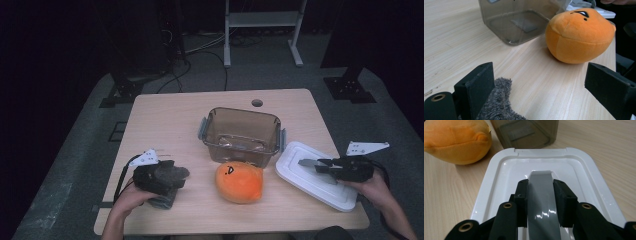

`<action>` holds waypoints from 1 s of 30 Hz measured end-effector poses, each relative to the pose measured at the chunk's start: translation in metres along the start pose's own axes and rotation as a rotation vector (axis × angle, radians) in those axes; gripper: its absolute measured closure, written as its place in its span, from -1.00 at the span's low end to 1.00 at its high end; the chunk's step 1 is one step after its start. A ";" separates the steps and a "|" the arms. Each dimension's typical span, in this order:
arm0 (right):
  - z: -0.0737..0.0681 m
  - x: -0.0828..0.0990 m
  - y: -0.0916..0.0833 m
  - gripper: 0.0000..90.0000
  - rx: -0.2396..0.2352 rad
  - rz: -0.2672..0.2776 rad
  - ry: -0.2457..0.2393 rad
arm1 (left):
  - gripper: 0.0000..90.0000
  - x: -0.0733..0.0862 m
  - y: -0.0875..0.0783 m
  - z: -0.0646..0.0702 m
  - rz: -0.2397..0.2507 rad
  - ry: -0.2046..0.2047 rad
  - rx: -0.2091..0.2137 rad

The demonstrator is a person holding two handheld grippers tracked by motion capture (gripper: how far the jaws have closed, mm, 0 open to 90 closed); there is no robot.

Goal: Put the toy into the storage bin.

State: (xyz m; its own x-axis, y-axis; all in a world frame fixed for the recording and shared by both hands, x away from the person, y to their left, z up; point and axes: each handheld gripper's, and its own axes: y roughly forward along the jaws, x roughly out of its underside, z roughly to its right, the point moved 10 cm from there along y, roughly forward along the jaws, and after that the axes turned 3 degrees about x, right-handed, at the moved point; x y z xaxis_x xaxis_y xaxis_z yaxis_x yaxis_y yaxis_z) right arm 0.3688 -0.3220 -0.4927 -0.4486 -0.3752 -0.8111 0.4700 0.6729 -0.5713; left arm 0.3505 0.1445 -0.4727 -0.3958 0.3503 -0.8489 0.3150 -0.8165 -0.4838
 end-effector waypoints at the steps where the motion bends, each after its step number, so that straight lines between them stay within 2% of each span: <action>1: -0.001 0.001 0.002 0.46 -0.003 0.001 0.000 | -0.81 0.000 0.000 0.000 0.000 0.001 0.001; 9: -0.008 0.011 0.015 0.45 -0.017 -0.015 -0.003 | -0.81 0.000 0.000 0.000 -0.001 0.000 0.002; 15: -0.012 0.016 0.016 0.44 -0.026 -0.027 0.003 | -0.81 0.000 0.000 0.001 -0.002 0.002 0.004; 18: -0.015 0.013 0.013 0.31 -0.030 -0.005 0.008 | -0.81 0.000 -0.001 0.001 -0.001 0.002 0.006; 21: -0.021 0.001 0.007 0.24 -0.038 0.033 -0.002 | -0.81 0.001 0.000 0.000 0.001 -0.002 0.008; 24: -0.035 -0.018 0.003 0.15 -0.064 0.073 -0.032 | -0.81 0.000 0.000 0.000 -0.001 0.001 0.009; 27: -0.056 -0.039 0.002 0.06 -0.109 0.112 -0.083 | -0.81 0.000 0.000 0.001 0.000 0.005 0.011; 30: -0.082 -0.059 0.009 -0.04 -0.165 0.141 -0.132 | -0.81 0.001 0.000 0.001 -0.003 0.004 0.013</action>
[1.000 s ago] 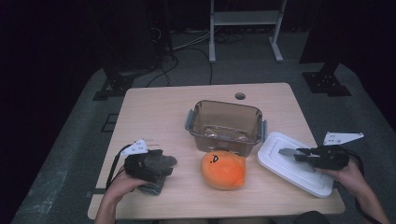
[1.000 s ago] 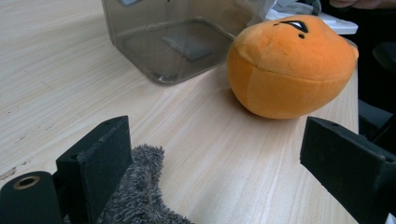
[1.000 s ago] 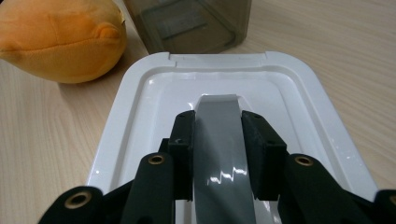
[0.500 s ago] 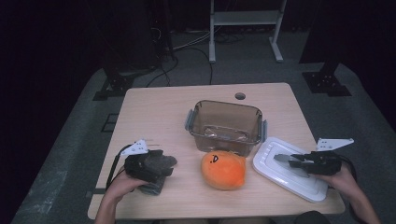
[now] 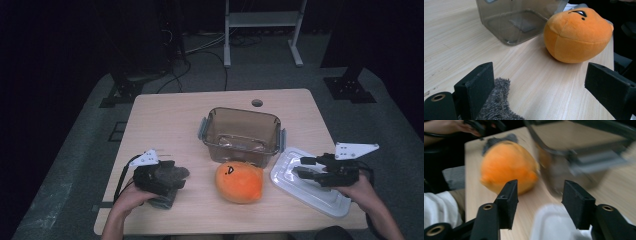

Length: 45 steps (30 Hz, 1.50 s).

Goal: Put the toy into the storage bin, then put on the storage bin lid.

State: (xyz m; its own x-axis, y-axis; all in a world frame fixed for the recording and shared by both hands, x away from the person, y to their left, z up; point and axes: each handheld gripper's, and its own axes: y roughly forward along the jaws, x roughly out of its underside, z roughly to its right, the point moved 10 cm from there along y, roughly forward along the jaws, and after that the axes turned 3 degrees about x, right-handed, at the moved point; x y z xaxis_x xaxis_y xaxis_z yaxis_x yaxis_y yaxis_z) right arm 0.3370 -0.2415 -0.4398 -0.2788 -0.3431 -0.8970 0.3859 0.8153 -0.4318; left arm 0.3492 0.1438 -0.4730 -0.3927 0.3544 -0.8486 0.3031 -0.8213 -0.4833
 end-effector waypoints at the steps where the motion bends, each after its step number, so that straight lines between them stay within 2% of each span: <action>1: -0.007 -0.005 0.006 -0.08 -0.020 -0.002 -0.015 | -0.81 0.000 0.000 0.000 0.001 -0.002 0.001; 6: -0.039 -0.029 0.039 -0.14 -0.115 0.005 -0.078 | -0.81 0.000 -0.001 -0.001 0.005 -0.004 -0.001; 11: -0.058 -0.044 0.069 -0.17 -0.168 -0.003 -0.118 | -0.81 0.000 -0.001 -0.001 0.004 -0.003 0.000; 17: -0.066 -0.050 0.103 -0.17 -0.190 -0.025 -0.143 | -0.82 -0.001 -0.002 0.000 0.004 0.005 -0.005; 26: -0.069 -0.050 0.141 -0.17 -0.199 -0.076 -0.150 | -0.82 0.002 -0.003 -0.001 0.006 -0.004 0.001; 31: -0.067 -0.042 0.155 -0.13 -0.187 -0.096 -0.125 | -0.82 0.002 -0.003 0.000 0.005 -0.003 0.005; 40: -0.078 -0.027 0.162 -0.02 -0.191 -0.121 -0.139 | -0.82 0.002 -0.001 0.001 -0.004 0.001 0.010; 45: -0.083 -0.022 0.164 0.13 -0.191 -0.148 -0.153 | -0.82 0.003 0.000 0.002 -0.009 0.002 0.011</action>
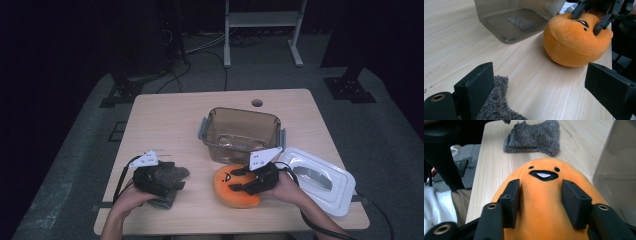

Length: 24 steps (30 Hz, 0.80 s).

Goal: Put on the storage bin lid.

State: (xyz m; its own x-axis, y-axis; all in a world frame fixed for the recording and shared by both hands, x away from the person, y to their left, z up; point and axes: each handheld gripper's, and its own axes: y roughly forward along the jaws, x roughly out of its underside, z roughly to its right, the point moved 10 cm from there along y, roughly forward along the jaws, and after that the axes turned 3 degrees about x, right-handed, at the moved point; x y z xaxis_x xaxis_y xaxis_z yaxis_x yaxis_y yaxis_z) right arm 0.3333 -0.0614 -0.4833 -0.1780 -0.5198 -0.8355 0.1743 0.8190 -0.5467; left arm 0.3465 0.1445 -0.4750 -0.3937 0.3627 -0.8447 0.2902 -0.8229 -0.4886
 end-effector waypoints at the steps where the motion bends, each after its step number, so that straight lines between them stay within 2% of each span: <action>1: -0.002 0.001 0.001 0.18 -0.002 -0.005 -0.003 | -0.82 0.000 0.000 0.000 0.001 0.001 0.000; 5: -0.008 0.006 0.002 0.32 -0.009 -0.021 -0.021 | -0.82 0.000 0.000 0.000 0.001 0.000 0.001; 10: -0.010 0.006 0.002 0.39 0.024 -0.028 -0.031 | -0.82 -0.001 0.001 0.001 0.002 -0.001 0.000; 15: -0.013 0.005 0.003 0.51 0.033 -0.032 -0.048 | -0.82 0.000 0.001 0.000 -0.001 0.000 0.000; 21: -0.017 0.000 0.000 0.66 0.026 -0.054 0.009 | -0.82 -0.001 0.000 0.001 0.004 -0.003 -0.001; 24: -0.016 -0.003 -0.003 0.70 0.027 -0.054 0.017 | -0.82 -0.002 -0.001 0.000 0.008 -0.002 -0.002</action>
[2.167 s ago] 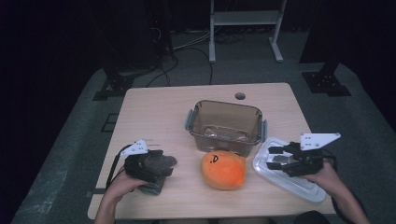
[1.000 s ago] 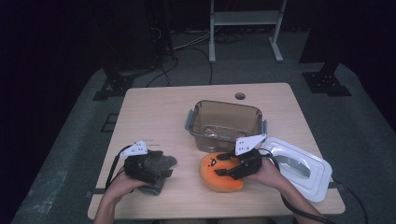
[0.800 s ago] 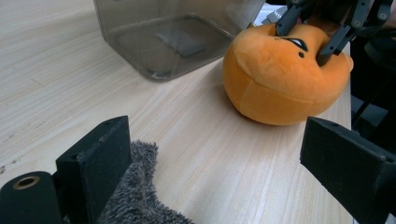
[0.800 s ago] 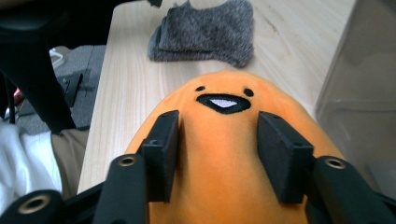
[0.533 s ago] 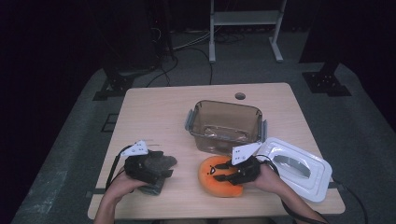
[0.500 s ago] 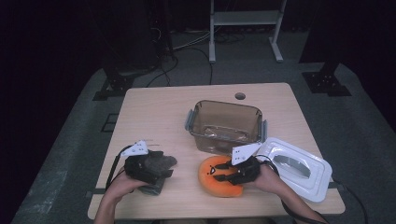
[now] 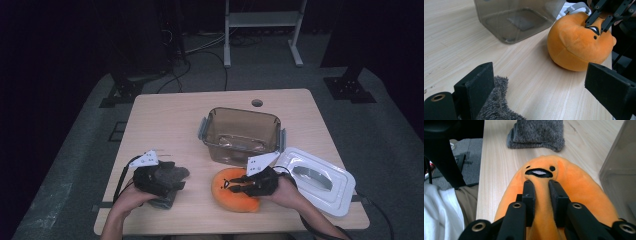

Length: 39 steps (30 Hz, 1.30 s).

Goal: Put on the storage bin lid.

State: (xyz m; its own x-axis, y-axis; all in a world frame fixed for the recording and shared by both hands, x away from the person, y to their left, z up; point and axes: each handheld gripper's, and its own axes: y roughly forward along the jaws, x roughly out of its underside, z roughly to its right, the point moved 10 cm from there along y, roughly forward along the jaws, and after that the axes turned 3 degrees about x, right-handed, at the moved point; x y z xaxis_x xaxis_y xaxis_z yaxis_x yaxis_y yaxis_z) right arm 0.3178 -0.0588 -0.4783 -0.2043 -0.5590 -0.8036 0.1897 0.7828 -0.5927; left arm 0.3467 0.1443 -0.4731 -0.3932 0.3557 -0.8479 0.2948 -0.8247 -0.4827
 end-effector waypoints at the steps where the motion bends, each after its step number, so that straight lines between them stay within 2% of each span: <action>1: 0.001 -0.001 -0.001 0.71 -0.005 0.001 0.006 | -0.82 0.000 0.000 0.000 0.000 -0.001 -0.001; 3: 0.002 -0.003 -0.003 0.71 0.004 0.002 0.005 | -0.82 0.000 -0.001 -0.001 0.002 -0.002 -0.001; 8: -0.001 -0.008 -0.007 0.73 -0.031 0.007 0.023 | -0.82 -0.001 -0.002 -0.001 0.005 -0.002 -0.003; 18: -0.008 -0.021 -0.018 0.73 -0.055 0.018 0.022 | -0.82 -0.001 -0.003 -0.002 0.007 -0.003 -0.002; 28: -0.006 -0.053 -0.047 0.73 -0.070 0.066 0.012 | -0.82 0.000 -0.003 -0.002 0.007 -0.006 -0.004; 39: -0.005 -0.088 -0.072 0.73 -0.071 0.076 -0.026 | -0.82 0.000 -0.003 -0.003 0.008 -0.004 -0.006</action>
State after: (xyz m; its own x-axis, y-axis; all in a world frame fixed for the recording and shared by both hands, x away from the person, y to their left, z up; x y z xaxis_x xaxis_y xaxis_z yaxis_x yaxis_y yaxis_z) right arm 0.3174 -0.0647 -0.3650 -0.1672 -0.5032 -0.8478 0.1346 0.8402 -0.5253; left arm 0.3480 0.1482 -0.4720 -0.3946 0.3470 -0.8508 0.3034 -0.8248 -0.4771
